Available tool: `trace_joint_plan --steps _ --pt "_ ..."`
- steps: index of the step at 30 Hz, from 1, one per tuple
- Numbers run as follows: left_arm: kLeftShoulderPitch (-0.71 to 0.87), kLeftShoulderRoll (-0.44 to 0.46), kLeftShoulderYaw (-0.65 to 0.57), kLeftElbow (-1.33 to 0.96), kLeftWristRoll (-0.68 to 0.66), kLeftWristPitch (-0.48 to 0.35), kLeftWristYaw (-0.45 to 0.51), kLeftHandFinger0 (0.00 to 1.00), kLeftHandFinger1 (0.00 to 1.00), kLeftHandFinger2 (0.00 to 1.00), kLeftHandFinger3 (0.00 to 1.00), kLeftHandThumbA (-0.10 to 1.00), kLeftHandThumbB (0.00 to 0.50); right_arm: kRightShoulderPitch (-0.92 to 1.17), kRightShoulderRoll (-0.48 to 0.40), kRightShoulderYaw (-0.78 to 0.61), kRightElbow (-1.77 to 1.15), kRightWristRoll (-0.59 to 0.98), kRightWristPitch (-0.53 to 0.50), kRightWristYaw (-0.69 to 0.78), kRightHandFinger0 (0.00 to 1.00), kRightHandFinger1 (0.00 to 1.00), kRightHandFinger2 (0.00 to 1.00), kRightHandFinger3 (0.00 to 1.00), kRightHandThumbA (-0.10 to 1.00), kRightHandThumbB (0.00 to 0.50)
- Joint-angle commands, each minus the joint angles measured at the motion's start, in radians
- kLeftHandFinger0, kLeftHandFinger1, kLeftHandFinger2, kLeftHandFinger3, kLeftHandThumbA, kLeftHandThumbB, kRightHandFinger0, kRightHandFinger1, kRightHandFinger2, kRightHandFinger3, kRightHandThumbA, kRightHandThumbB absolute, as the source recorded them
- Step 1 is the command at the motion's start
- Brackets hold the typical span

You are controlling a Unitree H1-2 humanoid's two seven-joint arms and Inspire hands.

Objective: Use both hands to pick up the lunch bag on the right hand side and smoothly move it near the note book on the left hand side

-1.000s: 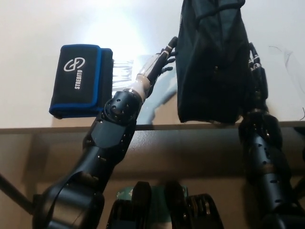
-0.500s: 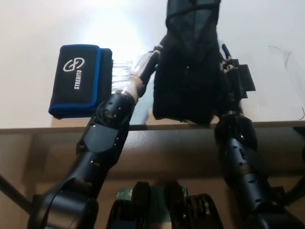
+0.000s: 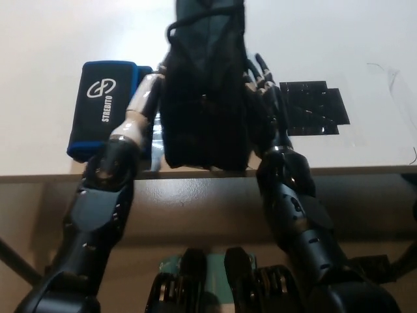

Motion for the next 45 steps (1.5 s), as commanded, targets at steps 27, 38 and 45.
trace_joint_plan --steps 27,38,45 --pt "0.021 0.085 0.054 -0.171 -0.076 0.054 -0.027 1.0 1.0 1.0 1.0 1.0 0.338 -0.153 0.033 0.01 0.111 -0.027 -0.075 0.056 1.0 1.0 1.0 1.0 1.0 0.32" --pt "0.082 0.174 0.047 -0.284 -0.018 0.05 -0.024 1.0 1.0 1.0 1.0 1.0 0.326 0.003 -0.12 0.168 -0.151 -0.387 -0.148 -0.227 1.0 1.0 1.0 1.0 1.0 0.324" --pt "0.174 0.222 0.077 -0.429 -0.075 0.065 -0.063 1.0 1.0 1.0 1.0 1.0 0.35 0.185 -0.221 0.123 -0.498 -0.37 -0.067 -0.165 1.0 1.0 1.0 1.0 1.0 0.291"
